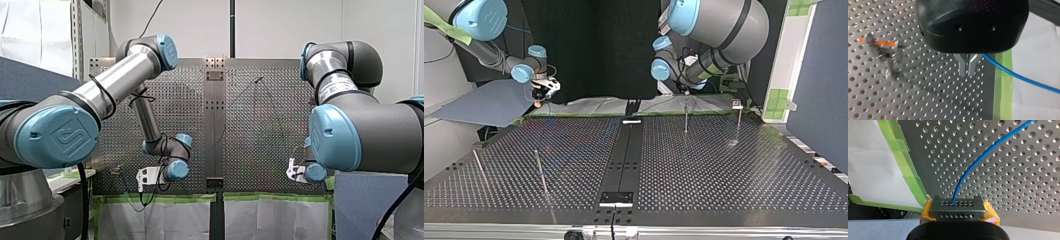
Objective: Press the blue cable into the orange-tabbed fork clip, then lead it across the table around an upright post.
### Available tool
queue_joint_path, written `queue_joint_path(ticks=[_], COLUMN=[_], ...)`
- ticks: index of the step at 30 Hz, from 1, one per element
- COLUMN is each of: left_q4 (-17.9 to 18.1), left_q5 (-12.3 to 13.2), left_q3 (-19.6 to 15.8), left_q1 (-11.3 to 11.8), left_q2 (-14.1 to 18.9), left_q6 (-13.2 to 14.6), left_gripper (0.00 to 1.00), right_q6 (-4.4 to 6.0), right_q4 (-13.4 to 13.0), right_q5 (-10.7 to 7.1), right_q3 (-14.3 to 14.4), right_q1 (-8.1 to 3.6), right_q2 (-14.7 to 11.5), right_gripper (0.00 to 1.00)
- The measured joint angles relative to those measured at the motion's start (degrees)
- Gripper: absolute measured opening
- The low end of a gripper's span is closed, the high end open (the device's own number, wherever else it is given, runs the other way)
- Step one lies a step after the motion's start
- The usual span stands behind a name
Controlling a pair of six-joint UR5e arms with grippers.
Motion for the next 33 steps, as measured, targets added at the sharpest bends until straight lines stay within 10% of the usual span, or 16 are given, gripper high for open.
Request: queue_joint_path(ticks=[33], left_q4=[-1.8], left_q5=[-0.7], left_q3=[-0.6], left_q1=[4.3], left_q2=[2.4], left_q6=[3.1], left_gripper=[0.0], right_q6=[-0.08], right_q4=[0.1], right_q5=[0.08], right_q3=[0.0], right_q1=[-0.27], right_q2=[0.1], right_gripper=[0.0])
